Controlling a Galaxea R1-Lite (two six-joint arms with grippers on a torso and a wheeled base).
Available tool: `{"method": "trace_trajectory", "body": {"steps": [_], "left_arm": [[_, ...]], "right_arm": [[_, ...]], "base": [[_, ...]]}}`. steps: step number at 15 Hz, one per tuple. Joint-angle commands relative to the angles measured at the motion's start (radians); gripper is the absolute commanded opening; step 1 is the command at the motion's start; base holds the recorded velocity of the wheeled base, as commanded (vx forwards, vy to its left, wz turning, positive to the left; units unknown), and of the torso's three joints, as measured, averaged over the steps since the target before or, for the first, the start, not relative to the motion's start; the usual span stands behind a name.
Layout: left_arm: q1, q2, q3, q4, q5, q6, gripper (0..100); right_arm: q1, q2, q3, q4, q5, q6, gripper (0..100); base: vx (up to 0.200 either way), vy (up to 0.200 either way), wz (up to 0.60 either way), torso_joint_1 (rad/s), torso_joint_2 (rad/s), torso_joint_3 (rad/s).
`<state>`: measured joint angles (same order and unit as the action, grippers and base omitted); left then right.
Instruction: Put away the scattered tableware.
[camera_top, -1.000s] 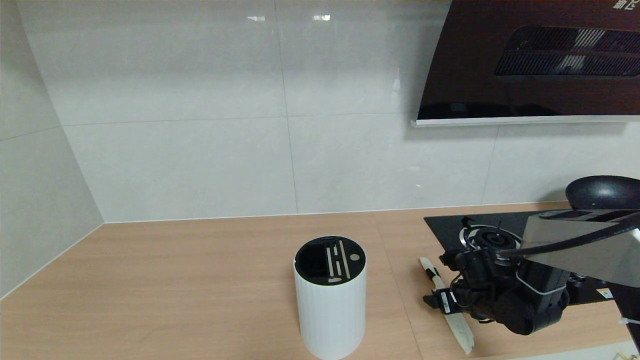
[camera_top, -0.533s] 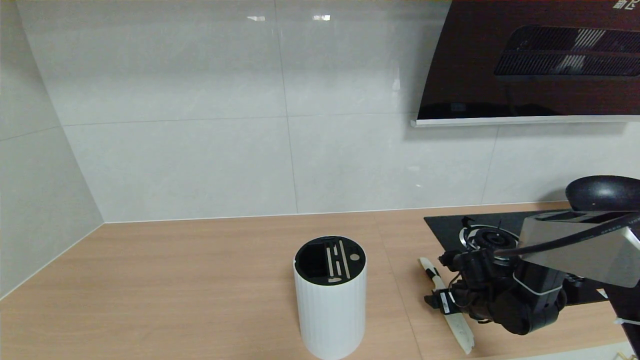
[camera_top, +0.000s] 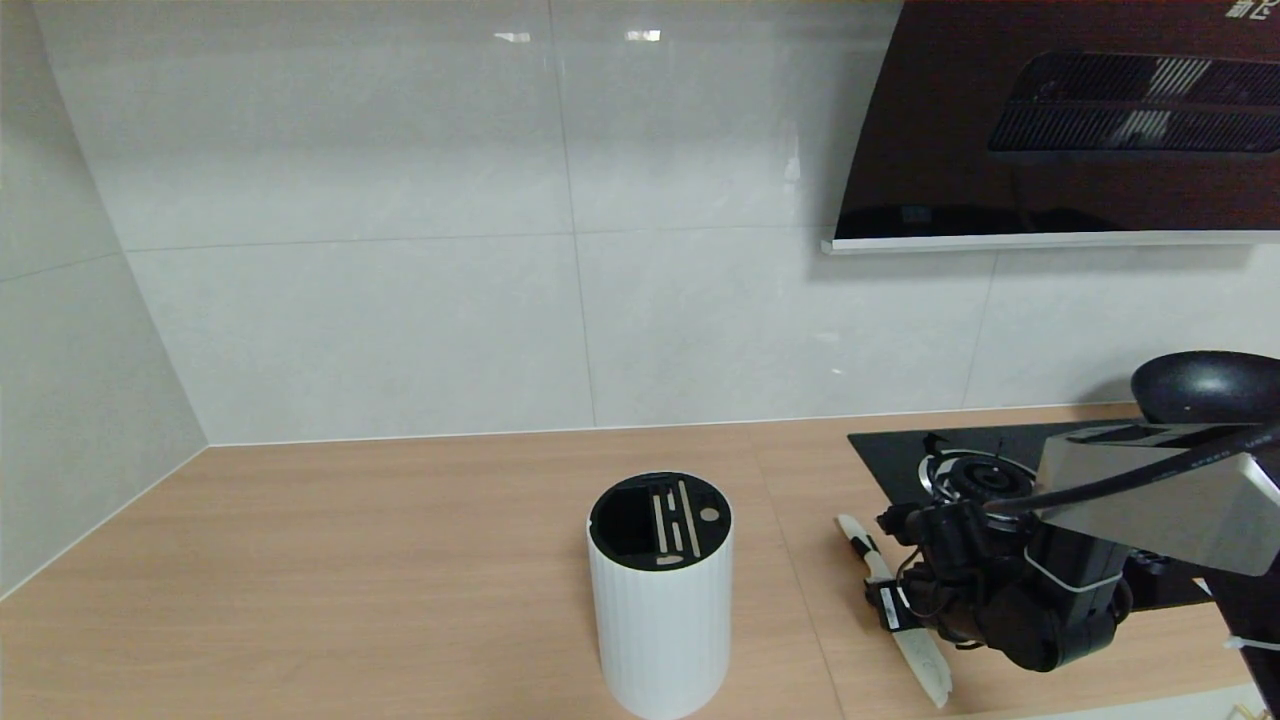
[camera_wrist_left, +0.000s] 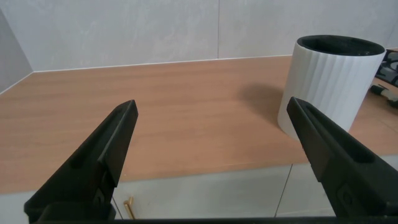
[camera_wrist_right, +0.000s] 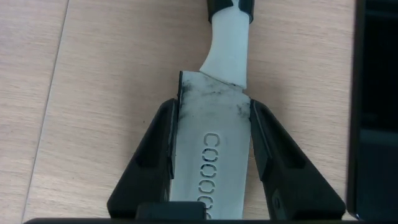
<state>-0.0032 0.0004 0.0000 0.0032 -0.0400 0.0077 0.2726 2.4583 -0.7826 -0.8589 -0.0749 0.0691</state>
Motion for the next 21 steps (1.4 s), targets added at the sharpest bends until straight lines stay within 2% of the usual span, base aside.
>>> {"method": "trace_trajectory", "body": {"steps": [1, 5, 8, 13, 14, 15, 17, 19, 21], "left_arm": [[0.000, 0.000, 0.000, 0.000, 0.000, 0.000, 100], [0.000, 0.000, 0.000, 0.000, 0.000, 0.002, 100], [0.000, 0.000, 0.000, 0.000, 0.000, 0.002, 100], [0.000, 0.000, -0.005, -0.002, -0.017, 0.018, 100], [0.000, 0.000, -0.006, -0.002, -0.020, 0.018, 100], [-0.006, 0.043, -0.141, 0.046, -0.141, 0.020, 100], [-0.006, 0.188, -0.296, 0.133, -0.248, 0.018, 100], [-0.006, 0.392, -0.442, 0.139, -0.362, 0.020, 100], [-0.008, 0.619, -0.597, 0.141, -0.520, 0.017, 100]], "right_arm": [[0.000, -0.002, 0.000, 0.000, 0.000, 0.000, 0], [0.000, -0.041, 0.011, 0.000, -0.002, 0.011, 0], [0.000, -0.145, 0.040, 0.000, 0.004, 0.089, 0], [0.024, -0.475, 0.147, 0.009, 0.021, 0.093, 0], [0.025, -0.481, 0.147, 0.009, 0.021, 0.093, 0], [0.045, -0.576, 0.134, 0.035, 0.021, 0.093, 0], [0.074, -0.659, 0.039, 0.130, 0.021, 0.093, 0], [0.114, -0.706, -0.052, 0.228, 0.024, 0.093, 0], [0.178, -0.736, -0.118, 0.273, 0.030, 0.095, 0]], "base": [[0.000, 0.000, 0.00, 0.000, 0.00, 0.000], [0.000, 0.000, 0.00, 0.000, 0.00, 0.000], [0.000, 0.000, 0.00, 0.000, 0.00, 0.000], [0.000, 0.000, 0.00, 0.000, 0.00, 0.000], [0.000, 0.000, 0.00, 0.000, 0.00, 0.000], [0.000, 0.000, 0.00, 0.000, 0.00, 0.000], [0.000, 0.000, 0.00, 0.000, 0.00, 0.000], [0.000, 0.000, 0.00, 0.000, 0.00, 0.000], [0.000, 0.000, 0.00, 0.000, 0.00, 0.000]]}}
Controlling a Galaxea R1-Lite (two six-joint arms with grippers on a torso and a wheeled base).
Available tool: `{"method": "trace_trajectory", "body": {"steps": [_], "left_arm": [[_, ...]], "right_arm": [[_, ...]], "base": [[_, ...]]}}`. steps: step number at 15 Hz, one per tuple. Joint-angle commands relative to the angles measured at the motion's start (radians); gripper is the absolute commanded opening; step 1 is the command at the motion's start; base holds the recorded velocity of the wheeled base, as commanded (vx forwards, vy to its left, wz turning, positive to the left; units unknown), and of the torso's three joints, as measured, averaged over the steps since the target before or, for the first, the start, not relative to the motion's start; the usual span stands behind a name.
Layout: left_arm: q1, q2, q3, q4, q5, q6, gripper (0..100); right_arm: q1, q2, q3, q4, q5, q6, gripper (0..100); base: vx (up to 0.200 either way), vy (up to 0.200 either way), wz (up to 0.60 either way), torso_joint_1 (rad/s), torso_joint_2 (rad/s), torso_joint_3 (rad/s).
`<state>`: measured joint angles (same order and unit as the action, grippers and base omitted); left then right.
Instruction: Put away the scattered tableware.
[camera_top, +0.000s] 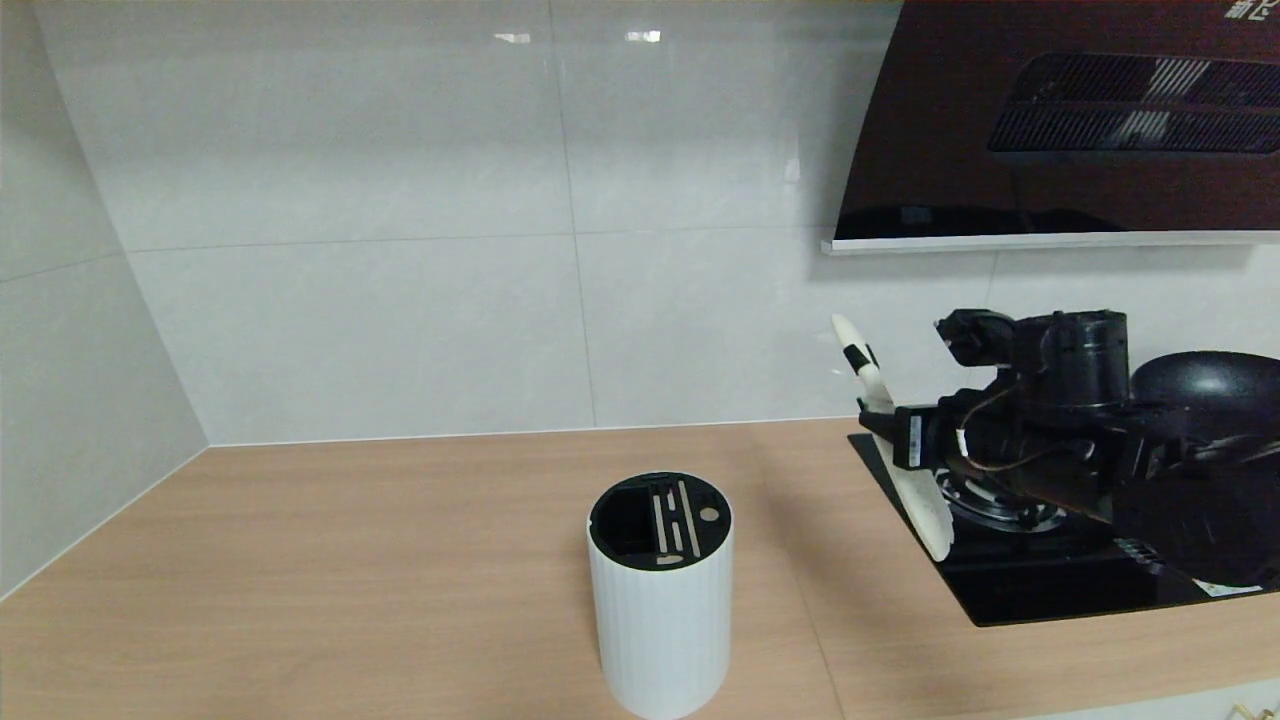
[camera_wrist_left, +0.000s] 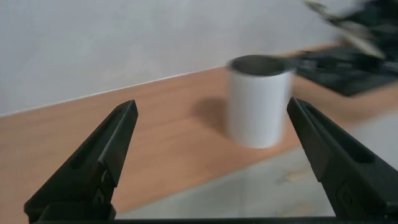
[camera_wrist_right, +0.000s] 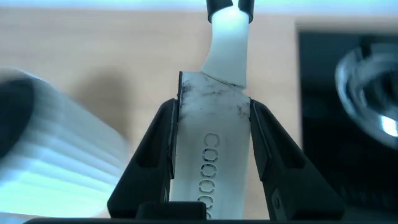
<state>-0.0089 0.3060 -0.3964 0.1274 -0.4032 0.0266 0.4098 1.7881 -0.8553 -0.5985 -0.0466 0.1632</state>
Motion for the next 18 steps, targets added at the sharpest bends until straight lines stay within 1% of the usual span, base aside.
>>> {"method": "trace_trajectory", "body": {"steps": [1, 2, 3, 4, 5, 6, 7, 8, 9, 11, 12, 13, 14, 16, 18], "left_arm": [[-0.005, 0.400, -0.236, 0.015, -0.201, -0.017, 100], [-0.031, 0.515, -0.283, 0.009, -0.232, -0.053, 100], [-0.082, 0.608, -0.322, -0.002, -0.235, -0.097, 100], [-0.129, 0.673, -0.345, -0.023, -0.227, -0.145, 100], [-0.174, 0.716, -0.357, -0.058, -0.218, -0.185, 100], [-0.244, 0.760, -0.361, -0.140, -0.197, -0.264, 100], [-0.302, 0.789, -0.363, -0.212, -0.177, -0.341, 100], [-0.373, 0.825, -0.363, -0.302, -0.143, -0.453, 100], [-0.411, 0.854, -0.363, -0.371, -0.121, -0.537, 100], [-0.467, 0.912, -0.374, -0.509, -0.112, -0.665, 100], [-0.479, 0.927, -0.378, -0.534, -0.112, -0.691, 100], [-0.499, 0.969, -0.394, -0.589, -0.098, -0.754, 100], [-0.519, 1.009, -0.397, -0.628, -0.052, -0.800, 100], [-0.548, 1.095, -0.397, -0.681, 0.037, -0.806, 100], [-0.591, 1.162, -0.397, -0.715, 0.103, -0.806, 100]], "right_arm": [[0.072, -0.078, -0.045, 0.013, 0.002, 0.001, 0], [0.112, -0.102, -0.033, 0.014, 0.001, 0.009, 0], [0.147, -0.118, -0.016, 0.013, -0.006, 0.021, 0], [0.176, -0.138, -0.010, 0.014, -0.006, 0.024, 0], [0.198, -0.153, -0.002, 0.014, -0.006, 0.025, 0], [0.242, -0.170, 0.009, 0.014, -0.007, 0.027, 0], [0.274, -0.176, 0.010, 0.014, -0.007, 0.033, 0], [0.310, -0.177, 0.009, 0.014, -0.007, 0.048, 0], [0.336, -0.177, 0.009, 0.014, -0.007, 0.065, 0], [0.388, -0.168, 0.007, 0.014, -0.007, 0.082, 0], [0.399, -0.165, 0.009, 0.014, -0.007, 0.082, 0], [0.428, -0.156, 0.012, 0.014, -0.009, 0.087, 0], [0.457, -0.150, 0.013, 0.013, -0.015, 0.107, 0], [0.494, -0.136, 0.010, 0.008, -0.026, 0.136, 0], [0.506, -0.108, 0.005, -0.003, -0.035, 0.142, 0]], "base": [[0.000, 0.000, 0.00, 0.000, 0.00, 0.000], [0.000, 0.000, 0.00, 0.000, 0.00, 0.000], [0.000, 0.000, 0.00, 0.000, 0.00, 0.000], [0.000, 0.000, 0.00, 0.000, 0.00, 0.000], [0.000, 0.000, 0.00, 0.000, 0.00, 0.000], [0.000, 0.000, 0.00, 0.000, 0.00, 0.000], [0.000, 0.000, 0.00, 0.000, 0.00, 0.000], [0.000, 0.000, 0.00, 0.000, 0.00, 0.000], [0.000, 0.000, 0.00, 0.000, 0.00, 0.000], [0.000, 0.000, 0.00, 0.000, 0.00, 0.000], [0.000, 0.000, 0.00, 0.000, 0.00, 0.000], [0.000, 0.000, 0.00, 0.000, 0.00, 0.000], [0.000, 0.000, 0.00, 0.000, 0.00, 0.000], [0.000, 0.000, 0.00, 0.000, 0.00, 0.000], [0.000, 0.000, 0.00, 0.000, 0.00, 0.000]]}}
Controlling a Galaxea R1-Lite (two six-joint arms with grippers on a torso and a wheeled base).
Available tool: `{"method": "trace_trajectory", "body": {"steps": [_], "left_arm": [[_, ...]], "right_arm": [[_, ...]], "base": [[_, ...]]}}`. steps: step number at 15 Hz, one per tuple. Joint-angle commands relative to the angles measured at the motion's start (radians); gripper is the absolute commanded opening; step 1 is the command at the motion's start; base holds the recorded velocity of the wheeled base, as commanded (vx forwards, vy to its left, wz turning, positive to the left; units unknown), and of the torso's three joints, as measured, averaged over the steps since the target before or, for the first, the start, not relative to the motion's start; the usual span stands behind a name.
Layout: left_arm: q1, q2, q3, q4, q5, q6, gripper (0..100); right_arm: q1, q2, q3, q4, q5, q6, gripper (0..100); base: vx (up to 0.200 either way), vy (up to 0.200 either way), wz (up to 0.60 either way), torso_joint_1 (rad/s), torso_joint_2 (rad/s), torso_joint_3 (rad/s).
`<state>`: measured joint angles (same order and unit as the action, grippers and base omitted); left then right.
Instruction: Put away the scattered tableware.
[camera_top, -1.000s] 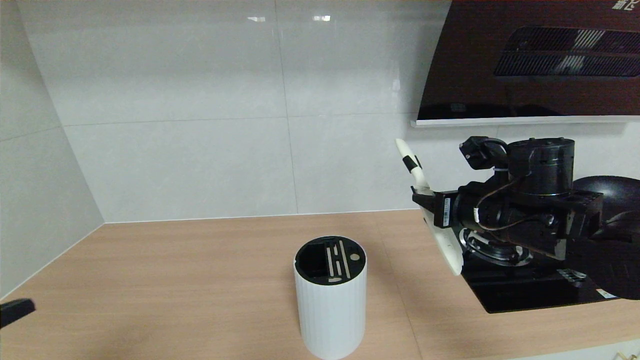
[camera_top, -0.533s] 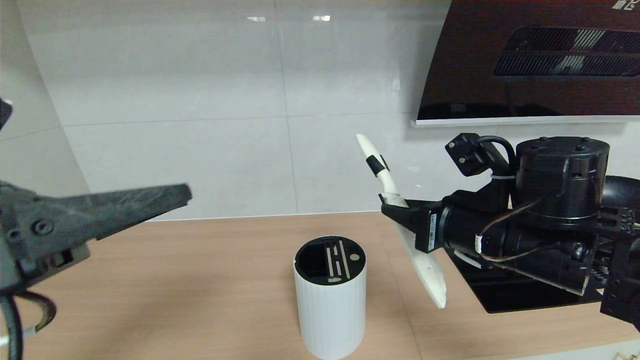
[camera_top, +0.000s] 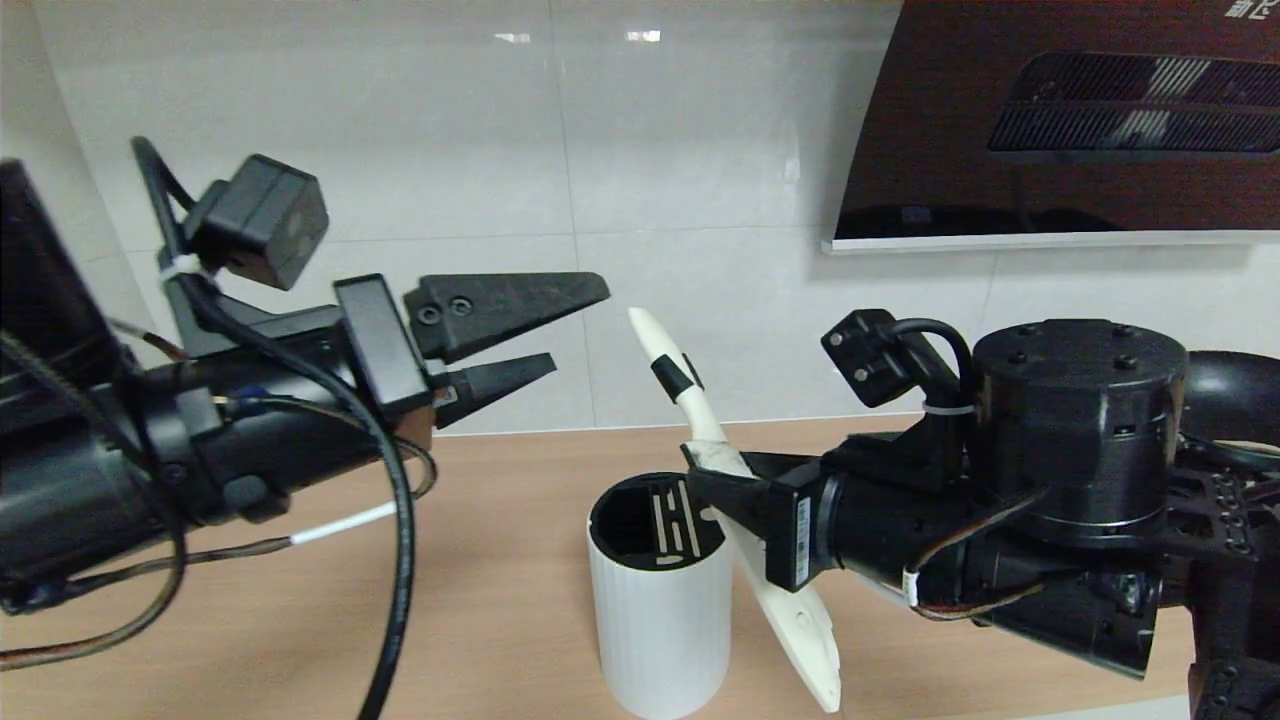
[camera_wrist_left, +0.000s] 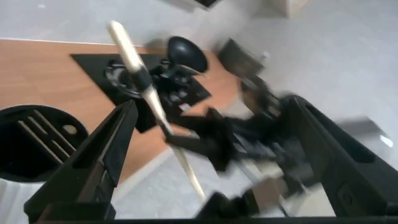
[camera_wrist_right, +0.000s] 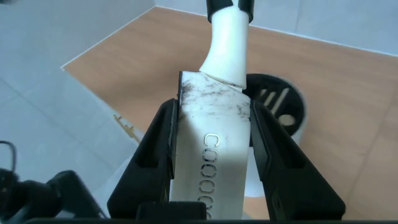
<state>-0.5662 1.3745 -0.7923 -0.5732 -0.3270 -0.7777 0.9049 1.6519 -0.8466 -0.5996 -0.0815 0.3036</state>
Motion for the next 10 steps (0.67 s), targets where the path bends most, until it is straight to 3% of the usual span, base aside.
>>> {"method": "trace_trajectory", "body": {"steps": [1, 6, 10], "left_arm": [[-0.040, 0.112, -0.001, -0.025, 0.046, -0.002, 100], [-0.054, 0.166, -0.004, -0.040, 0.072, -0.003, 100], [-0.087, 0.227, -0.019, -0.060, 0.167, -0.003, 100]], "right_arm": [[0.012, 0.029, -0.005, -0.008, -0.007, 0.005, 0], [0.043, 0.028, -0.008, -0.008, -0.024, 0.015, 0], [0.065, 0.029, -0.003, -0.008, -0.024, 0.019, 0]], "base": [[0.000, 0.000, 0.00, 0.000, 0.00, 0.000], [0.000, 0.000, 0.00, 0.000, 0.00, 0.000], [0.000, 0.000, 0.00, 0.000, 0.00, 0.000]]}}
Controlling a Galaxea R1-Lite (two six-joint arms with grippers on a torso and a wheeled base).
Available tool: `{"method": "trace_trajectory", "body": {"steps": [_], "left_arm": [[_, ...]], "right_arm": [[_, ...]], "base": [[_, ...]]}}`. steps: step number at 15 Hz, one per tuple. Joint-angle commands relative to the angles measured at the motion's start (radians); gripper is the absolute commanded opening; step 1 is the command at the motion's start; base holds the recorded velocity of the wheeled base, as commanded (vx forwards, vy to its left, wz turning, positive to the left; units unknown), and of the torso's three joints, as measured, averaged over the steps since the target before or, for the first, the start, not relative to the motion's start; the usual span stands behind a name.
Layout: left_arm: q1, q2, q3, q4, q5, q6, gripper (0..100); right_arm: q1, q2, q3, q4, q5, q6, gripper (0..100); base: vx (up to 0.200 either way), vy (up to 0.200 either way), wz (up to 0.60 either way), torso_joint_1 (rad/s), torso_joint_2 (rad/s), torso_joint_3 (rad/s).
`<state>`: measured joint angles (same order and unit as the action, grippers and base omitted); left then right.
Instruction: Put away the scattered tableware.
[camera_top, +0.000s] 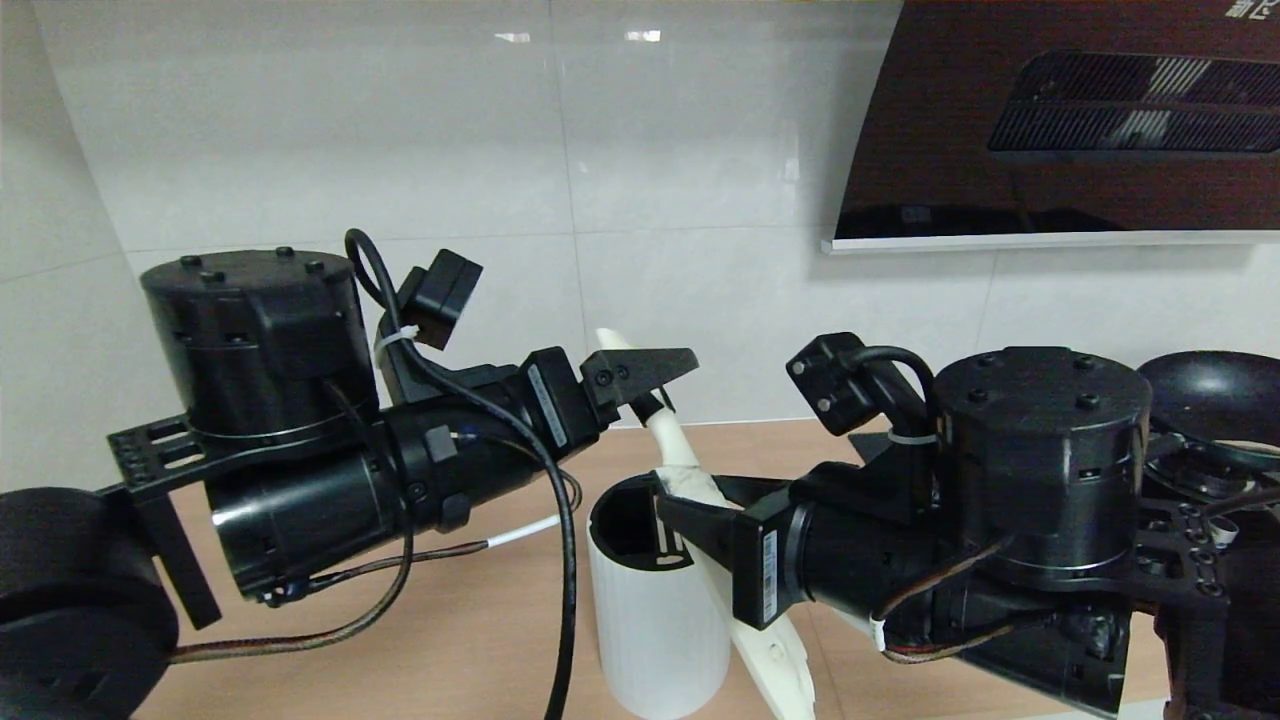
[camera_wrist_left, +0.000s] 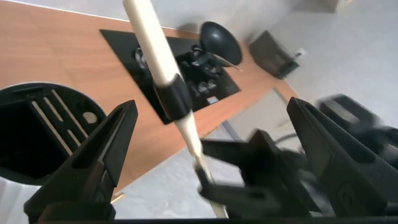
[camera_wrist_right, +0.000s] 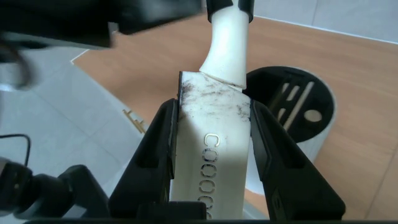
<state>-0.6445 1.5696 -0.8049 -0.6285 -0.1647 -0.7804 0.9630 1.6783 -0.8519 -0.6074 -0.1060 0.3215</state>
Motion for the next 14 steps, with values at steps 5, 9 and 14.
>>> {"method": "trace_trajectory", "body": {"steps": [5, 9, 14], "left_arm": [[-0.015, 0.055, -0.007, -0.040, 0.037, 0.000, 100], [-0.015, 0.053, -0.007, -0.040, 0.039, 0.000, 100], [-0.015, 0.053, -0.005, -0.040, 0.037, 0.001, 0]], "right_arm": [[0.016, 0.004, 0.004, 0.000, 0.000, 0.010, 0], [0.026, 0.004, 0.007, 0.000, 0.000, 0.010, 0], [0.026, 0.004, 0.008, 0.000, 0.000, 0.010, 0]], "base": [[0.000, 0.000, 0.00, 0.000, 0.00, 0.000], [0.000, 0.000, 0.00, 0.000, 0.00, 0.000], [0.000, 0.000, 0.00, 0.000, 0.00, 0.000]]}}
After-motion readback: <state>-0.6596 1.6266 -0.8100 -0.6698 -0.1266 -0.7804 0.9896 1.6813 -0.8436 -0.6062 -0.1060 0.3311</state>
